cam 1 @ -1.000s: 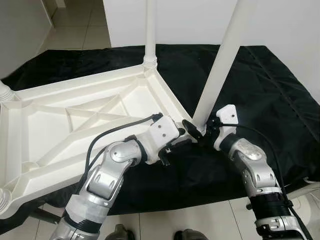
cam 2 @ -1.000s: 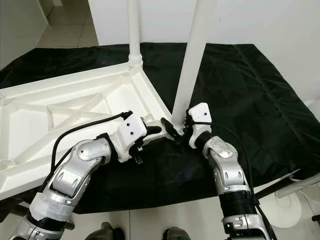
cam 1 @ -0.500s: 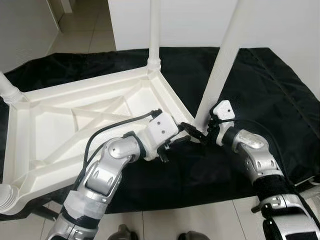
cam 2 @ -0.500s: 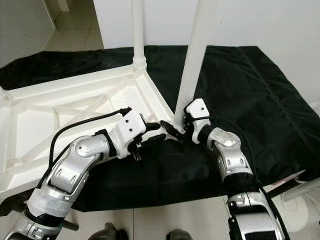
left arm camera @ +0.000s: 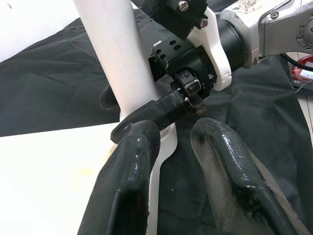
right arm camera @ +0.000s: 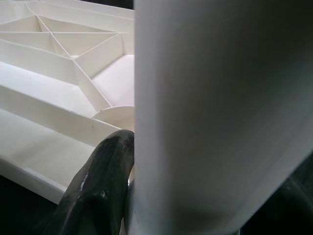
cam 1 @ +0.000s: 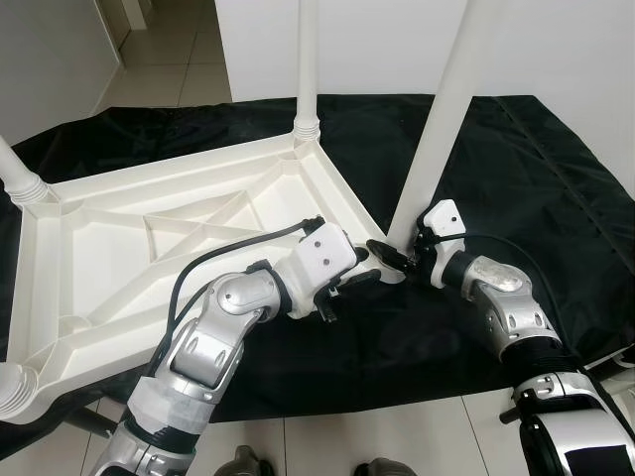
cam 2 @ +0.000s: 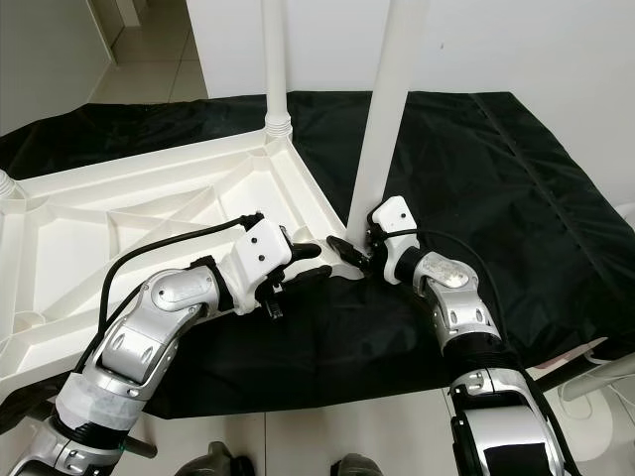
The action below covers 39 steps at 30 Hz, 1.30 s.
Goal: Building children table
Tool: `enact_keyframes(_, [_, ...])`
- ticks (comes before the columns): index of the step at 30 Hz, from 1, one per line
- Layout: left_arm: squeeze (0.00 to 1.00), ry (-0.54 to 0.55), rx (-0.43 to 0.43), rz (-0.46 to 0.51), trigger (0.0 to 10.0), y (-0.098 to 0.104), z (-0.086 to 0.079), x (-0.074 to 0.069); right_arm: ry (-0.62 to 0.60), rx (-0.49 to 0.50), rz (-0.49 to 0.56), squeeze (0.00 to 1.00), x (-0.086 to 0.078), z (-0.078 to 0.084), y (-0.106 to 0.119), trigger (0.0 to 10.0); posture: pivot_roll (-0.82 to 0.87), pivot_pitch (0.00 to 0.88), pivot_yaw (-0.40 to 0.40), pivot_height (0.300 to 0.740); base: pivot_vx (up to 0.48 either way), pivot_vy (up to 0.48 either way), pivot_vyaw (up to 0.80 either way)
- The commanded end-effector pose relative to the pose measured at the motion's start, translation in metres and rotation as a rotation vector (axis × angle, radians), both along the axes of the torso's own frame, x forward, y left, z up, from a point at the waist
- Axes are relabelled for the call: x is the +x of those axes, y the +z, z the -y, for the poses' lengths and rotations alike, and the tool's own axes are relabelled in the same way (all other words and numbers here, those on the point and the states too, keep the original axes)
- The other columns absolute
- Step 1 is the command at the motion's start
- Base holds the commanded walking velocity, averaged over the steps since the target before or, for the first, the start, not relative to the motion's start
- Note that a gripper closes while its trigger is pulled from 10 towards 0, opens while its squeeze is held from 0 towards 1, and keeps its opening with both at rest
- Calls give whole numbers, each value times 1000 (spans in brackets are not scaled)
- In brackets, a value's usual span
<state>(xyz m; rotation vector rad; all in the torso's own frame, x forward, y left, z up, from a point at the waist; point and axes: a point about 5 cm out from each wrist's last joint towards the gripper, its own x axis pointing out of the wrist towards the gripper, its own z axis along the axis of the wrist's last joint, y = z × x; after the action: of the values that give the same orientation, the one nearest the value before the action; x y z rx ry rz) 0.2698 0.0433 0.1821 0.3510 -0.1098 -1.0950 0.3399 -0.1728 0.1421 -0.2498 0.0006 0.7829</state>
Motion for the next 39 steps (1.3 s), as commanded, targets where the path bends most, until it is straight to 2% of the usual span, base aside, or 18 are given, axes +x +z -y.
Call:
enact_keyframes(1, [0, 11, -4, -1, 10000, 0, 0, 2, 18, 10, -44, 0, -5, 0, -11, 10000, -109, 33, 65, 740, 0, 0, 0])
enact_keyframes(3, [0, 3, -5, -9, 10000, -2, 2, -1, -18, 59, -63, 0, -14, 0, -15, 10000, -118, 46, 56, 740, 0, 0, 0])
enact_keyframes(10, [0, -4, -9, -12, 10000, -2, 4, -2, -35, 83, -59, 0, -21, 0, -18, 10000, -127, 45, 58, 740, 0, 0, 0])
enact_keyframes(26, [0, -9, -12, -4, 10000, -1, 7, 0, -60, 74, -52, 0, -17, -2, -20, 10000, -138, 27, 54, 740, 0, 0, 0])
enact_keyframes(28, [0, -5, -11, -2, 10000, -1, 7, 1, -90, 72, -57, 0, -17, -1, -20, 10000, -135, 33, 49, 740, 0, 0, 0])
enact_keyframes(29, [0, 2, -12, -2, 10000, -1, 6, 1, -177, 71, -56, 0, -16, -2, -20, 10000, -132, 34, 44, 740, 0, 0, 0])
enact_keyframes(30, [0, 2, -12, -2, 10000, -1, 6, 1, -177, 71, -56, 0, -16, -2, -20, 10000, -132, 34, 44, 740, 0, 0, 0])
enact_keyframes(31, [0, 11, -13, -2, 10000, -1, 4, 2, -310, 85, -73, 0, -15, -5, -22, 10000, -129, 40, 37, 740, 0, 0, 0])
enact_keyframes(33, [0, 11, -13, -2, 10000, -1, 4, 2, -310, 85, -73, 0, -15, -5, -22, 10000, -129, 40, 37, 740, 0, 0, 0])
enact_keyframes(34, [0, 13, -14, -2, 10000, 0, 4, 1, -360, 97, -79, 0, -17, -9, -22, 10000, -129, 45, 34, 740, 0, 0, 0])
enact_keyframes(36, [0, 14, -14, -2, 10000, 0, 4, 1, -384, 106, -82, 0, -18, -11, -22, 10000, -129, 45, 34, 740, 0, 0, 0])
enact_keyframes(39, [0, 19, -14, -10, 10000, -2, 3, 0, -553, 166, -109, 0, -22, -25, -24, 10000, -133, 49, 36, 740, 0, 0, 0])
